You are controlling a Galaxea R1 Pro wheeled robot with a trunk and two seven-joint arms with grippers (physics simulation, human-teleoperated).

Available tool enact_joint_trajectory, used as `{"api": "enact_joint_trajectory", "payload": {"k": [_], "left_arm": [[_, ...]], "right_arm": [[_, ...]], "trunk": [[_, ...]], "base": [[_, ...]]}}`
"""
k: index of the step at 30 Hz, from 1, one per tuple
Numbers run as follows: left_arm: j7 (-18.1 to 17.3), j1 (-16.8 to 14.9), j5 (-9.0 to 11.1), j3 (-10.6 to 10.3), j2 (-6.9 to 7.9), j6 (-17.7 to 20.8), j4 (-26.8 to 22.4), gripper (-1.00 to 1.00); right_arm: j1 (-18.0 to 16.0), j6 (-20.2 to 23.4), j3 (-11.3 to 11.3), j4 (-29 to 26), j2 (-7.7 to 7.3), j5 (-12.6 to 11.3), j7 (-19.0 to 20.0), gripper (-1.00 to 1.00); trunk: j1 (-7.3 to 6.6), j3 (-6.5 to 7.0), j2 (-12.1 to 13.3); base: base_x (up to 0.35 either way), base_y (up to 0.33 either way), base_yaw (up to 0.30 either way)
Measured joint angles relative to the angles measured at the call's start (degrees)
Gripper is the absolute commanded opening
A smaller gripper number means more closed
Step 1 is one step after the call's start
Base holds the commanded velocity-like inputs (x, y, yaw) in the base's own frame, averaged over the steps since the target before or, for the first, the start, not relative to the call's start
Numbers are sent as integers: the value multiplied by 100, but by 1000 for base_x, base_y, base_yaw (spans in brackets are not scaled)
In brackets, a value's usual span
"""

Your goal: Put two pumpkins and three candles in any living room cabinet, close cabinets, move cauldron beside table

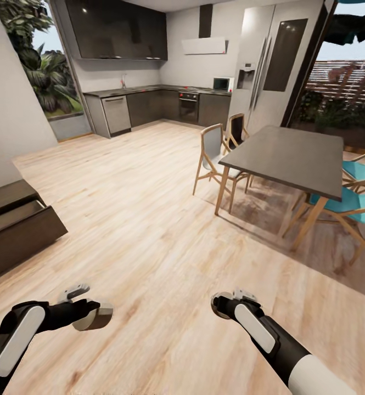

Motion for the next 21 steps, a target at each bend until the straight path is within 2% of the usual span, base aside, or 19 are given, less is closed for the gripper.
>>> {"api": "enact_joint_trajectory", "payload": {"k": [1,5,8,21], "left_arm": [[0,0,6,8,3,-1,0,-100],[-8,0,8,305,8,-1,0,-100],[-10,0,19,400,4,2,0,-100],[-19,6,12,420,7,7,0,-100]], "right_arm": [[0,0,-1,0,0,0,0,-100],[0,0,0,6,3,0,0,-100],[0,-1,1,4,5,-2,0,-100],[0,0,2,3,7,0,0,-100]], "trunk": [[0,0,0],[0,0,0],[0,0,0],[0,0,0]], "base": [[0,0,290],[0,0,290],[0,0,290],[0,0,290]]}}
